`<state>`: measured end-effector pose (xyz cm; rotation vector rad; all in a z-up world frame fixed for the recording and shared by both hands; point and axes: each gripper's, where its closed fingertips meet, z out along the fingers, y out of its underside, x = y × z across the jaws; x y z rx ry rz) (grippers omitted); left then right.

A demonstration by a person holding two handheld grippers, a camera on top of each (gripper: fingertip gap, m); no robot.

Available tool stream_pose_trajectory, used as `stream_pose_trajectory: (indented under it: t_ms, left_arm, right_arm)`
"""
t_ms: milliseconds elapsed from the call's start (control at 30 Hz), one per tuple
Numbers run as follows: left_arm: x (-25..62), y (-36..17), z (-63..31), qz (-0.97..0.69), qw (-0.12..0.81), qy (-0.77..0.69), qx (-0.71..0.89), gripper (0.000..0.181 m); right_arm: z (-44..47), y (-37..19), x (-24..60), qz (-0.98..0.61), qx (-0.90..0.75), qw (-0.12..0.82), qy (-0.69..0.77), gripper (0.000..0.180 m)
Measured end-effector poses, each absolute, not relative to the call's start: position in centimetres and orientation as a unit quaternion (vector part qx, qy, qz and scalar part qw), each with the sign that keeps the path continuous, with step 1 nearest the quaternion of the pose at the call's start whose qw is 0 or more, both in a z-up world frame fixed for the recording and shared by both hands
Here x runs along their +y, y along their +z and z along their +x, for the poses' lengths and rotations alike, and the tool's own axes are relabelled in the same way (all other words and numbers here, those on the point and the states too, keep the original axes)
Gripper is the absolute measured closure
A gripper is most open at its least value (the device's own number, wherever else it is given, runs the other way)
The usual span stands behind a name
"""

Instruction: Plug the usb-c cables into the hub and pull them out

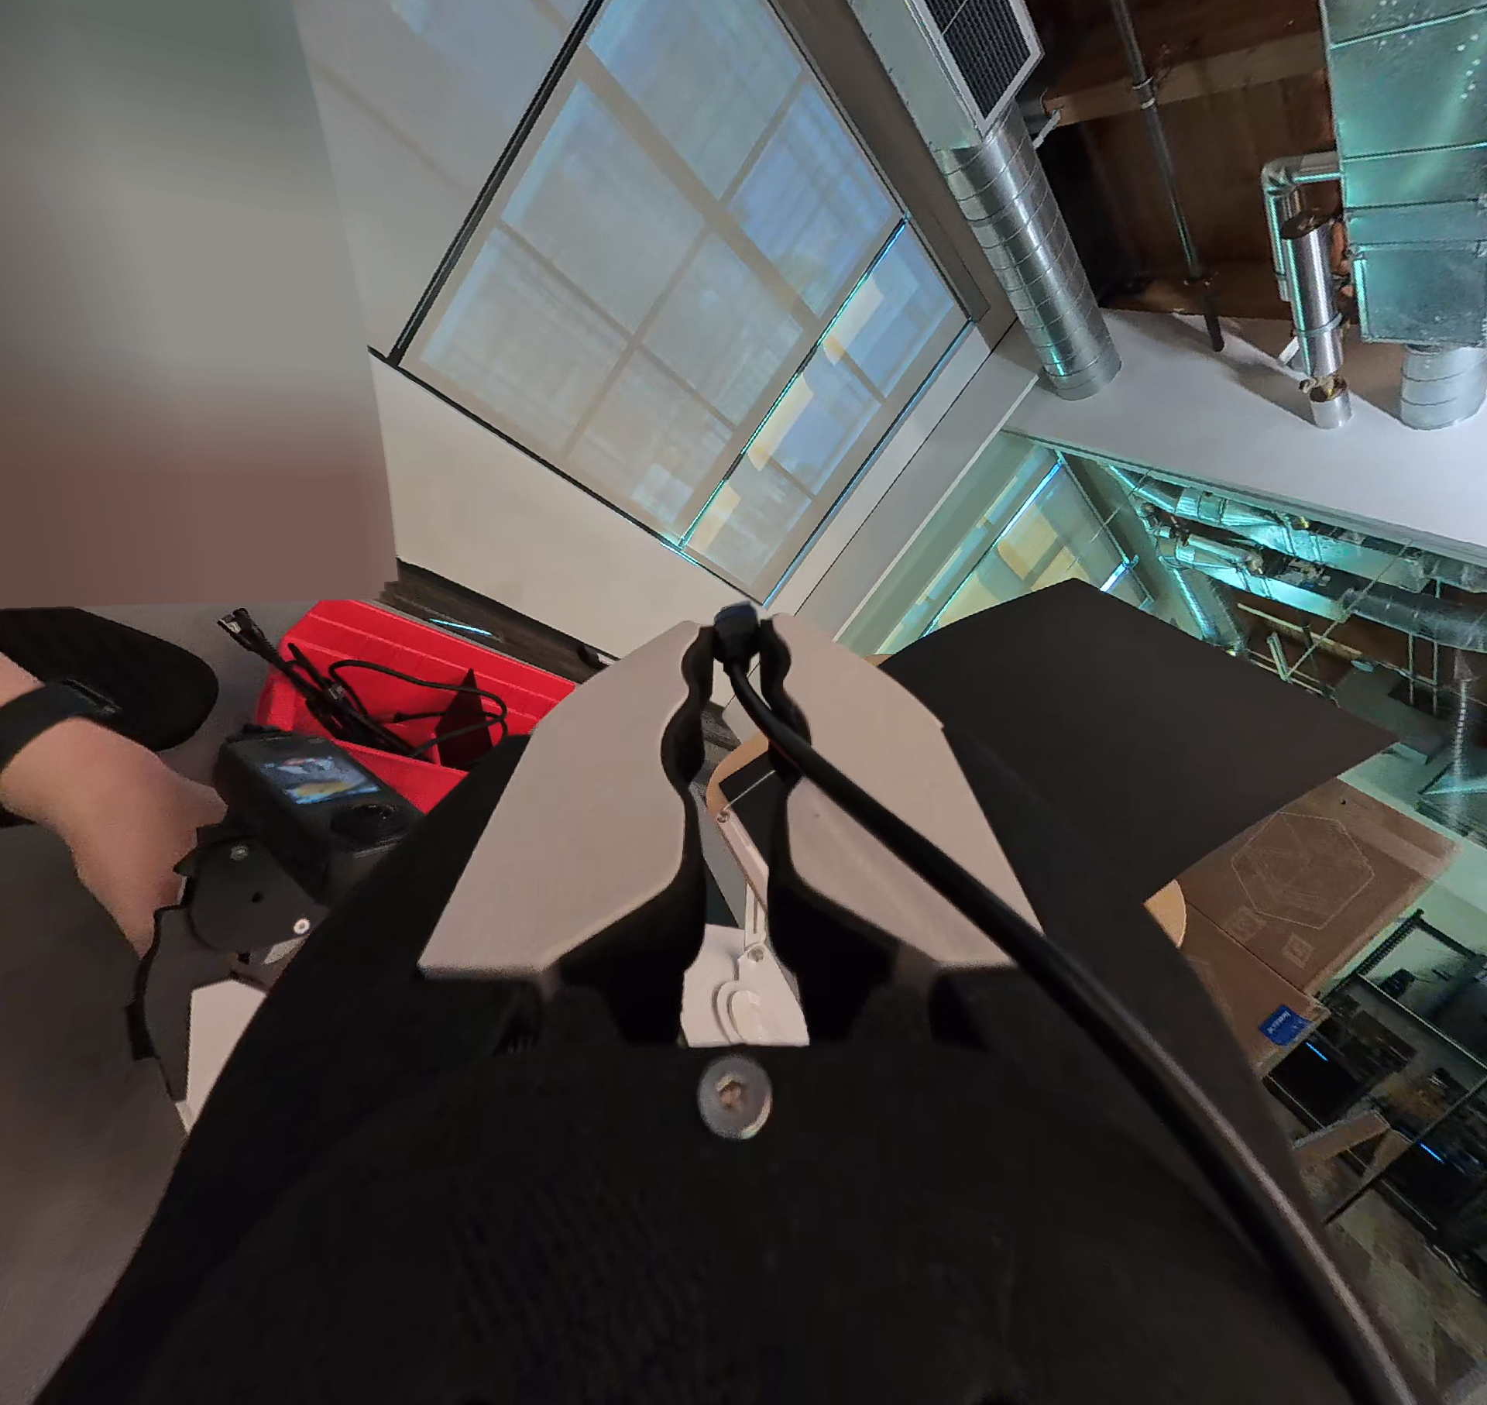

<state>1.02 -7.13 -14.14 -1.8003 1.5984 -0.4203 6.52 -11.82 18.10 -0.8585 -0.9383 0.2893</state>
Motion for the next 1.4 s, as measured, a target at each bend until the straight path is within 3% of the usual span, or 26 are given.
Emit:
stream_pose_trajectory:
  t_ms: [167,300,433,700,867,1100,1400]
  left_arm:
    - [-6.8,-15.4,1.3,-0.687,0.339,-0.164,0.622,0.139]
    - [-6.6,-15.6,1.5,-0.695,0.338,-0.159,0.614,0.158]
    - [-6.3,-15.6,1.4,-0.720,0.322,-0.155,0.595,0.158]
    - [-4.8,-9.6,1.7,-0.762,0.310,-0.371,0.432,0.159]
    - [-3.4,-5.1,0.5,-0.740,0.350,-0.482,0.313,0.159]
    - [-2.2,-3.0,-1.5,-0.718,0.425,-0.491,0.251,0.159]
    - [-2.4,-1.2,-3.1,-0.696,0.440,-0.521,0.224,0.159]
  right_arm:
    - [6.8,18.1,-11.8,-0.402,-0.440,0.792,0.132,0.168]
    - [7.1,18.1,-11.7,-0.404,-0.442,0.790,0.133,0.168]
    - [7.4,17.8,-11.4,-0.412,-0.443,0.785,0.131,0.168]
    - [8.1,17.1,-9.2,-0.470,-0.411,0.772,0.123,0.168]
    - [5.7,13.5,-5.4,-0.562,-0.376,0.723,0.139,0.168]
    - [1.5,7.8,-3.7,-0.588,-0.444,0.669,0.096,0.168]
    - [-0.3,3.5,-3.2,-0.613,-0.467,0.632,0.085,0.168]
